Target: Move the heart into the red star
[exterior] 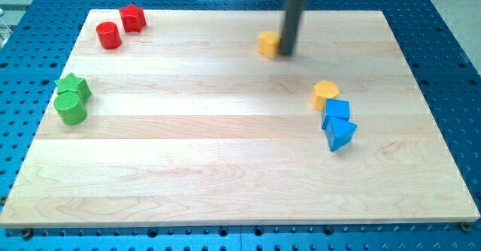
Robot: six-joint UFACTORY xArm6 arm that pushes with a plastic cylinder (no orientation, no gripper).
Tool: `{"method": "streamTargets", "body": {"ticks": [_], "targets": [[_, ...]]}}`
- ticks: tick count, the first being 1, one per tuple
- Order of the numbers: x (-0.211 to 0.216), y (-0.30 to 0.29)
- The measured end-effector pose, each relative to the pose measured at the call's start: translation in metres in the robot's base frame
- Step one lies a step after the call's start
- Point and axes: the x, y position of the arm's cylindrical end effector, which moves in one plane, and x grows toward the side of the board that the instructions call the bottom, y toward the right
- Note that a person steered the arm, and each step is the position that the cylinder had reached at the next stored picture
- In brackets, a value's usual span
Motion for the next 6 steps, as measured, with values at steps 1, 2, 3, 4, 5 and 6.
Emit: {"method": "streamTargets", "body": {"ticks": [1,2,3,4,5,6], "targets": [[-0.004,-0.026],[-0.002,-0.082],[-0.016,-0.125],[-0.026,-0.109],[-0.039,-0.161],[-0.032,-0.193]]}}
